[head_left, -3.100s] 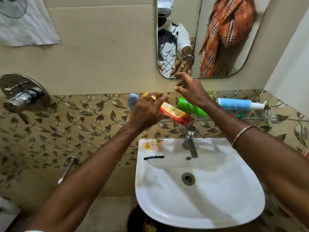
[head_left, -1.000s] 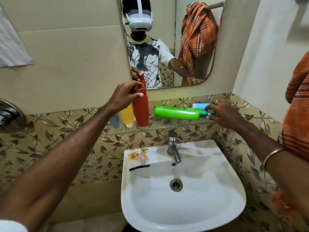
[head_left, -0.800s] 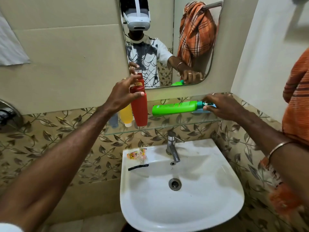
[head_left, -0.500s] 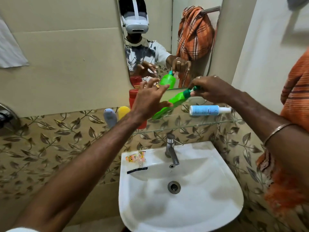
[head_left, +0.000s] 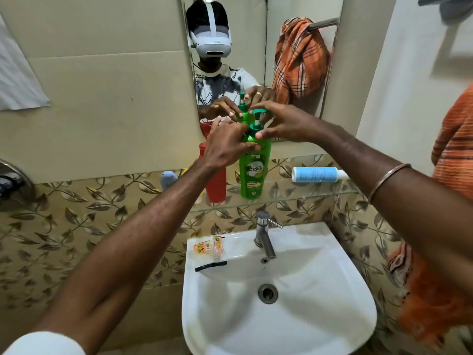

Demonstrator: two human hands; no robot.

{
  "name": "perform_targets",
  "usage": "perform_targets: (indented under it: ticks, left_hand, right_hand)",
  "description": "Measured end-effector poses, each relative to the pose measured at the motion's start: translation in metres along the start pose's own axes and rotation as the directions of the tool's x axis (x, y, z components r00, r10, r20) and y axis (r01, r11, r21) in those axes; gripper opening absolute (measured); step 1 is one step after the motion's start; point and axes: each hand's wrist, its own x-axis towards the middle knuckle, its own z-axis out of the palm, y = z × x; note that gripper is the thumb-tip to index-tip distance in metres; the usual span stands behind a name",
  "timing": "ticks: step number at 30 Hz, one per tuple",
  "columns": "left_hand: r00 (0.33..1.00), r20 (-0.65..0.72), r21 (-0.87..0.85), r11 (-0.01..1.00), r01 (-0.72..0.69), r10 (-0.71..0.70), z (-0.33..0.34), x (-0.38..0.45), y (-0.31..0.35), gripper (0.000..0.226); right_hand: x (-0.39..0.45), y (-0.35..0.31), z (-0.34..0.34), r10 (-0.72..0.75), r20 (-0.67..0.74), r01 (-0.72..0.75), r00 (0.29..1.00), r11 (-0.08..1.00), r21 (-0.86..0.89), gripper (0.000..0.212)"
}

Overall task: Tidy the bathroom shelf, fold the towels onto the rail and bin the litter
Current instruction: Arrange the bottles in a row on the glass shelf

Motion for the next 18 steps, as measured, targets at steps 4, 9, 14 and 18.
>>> perform_targets:
  ticks: [4,9,14,18]
  left_hand:
    - [0.999,0.025,-0.026,0.999,0.034,-0.033,-0.007,0.002,-0.006,0.04]
    - [0.995,0.076,0.014,0.997,0.069,-0.07,-0.015,0.005,-0.012,0.042]
    - [0.994,0.066,0.058,0.995,0.084,-0.088,-0.017,0.003,-0.014,0.047]
    - [0.992,0.06,0.055,0.993,0.103,-0.106,-0.018,0.003,-0.017,0.045]
  right_hand:
    - [0.004,0.001,0.021,0.055,-0.026,-0.046,0.998,0.967,0.25,0.105]
    - [0.012,0.007,0.031,0.066,0.096,-0.097,0.993,0.929,0.358,0.064]
    - [0.013,0.007,0.038,0.046,0.124,-0.096,0.991,0.898,0.43,0.049]
    - [0.015,0.005,0.042,0.049,0.115,-0.095,0.992,0.894,0.438,0.051]
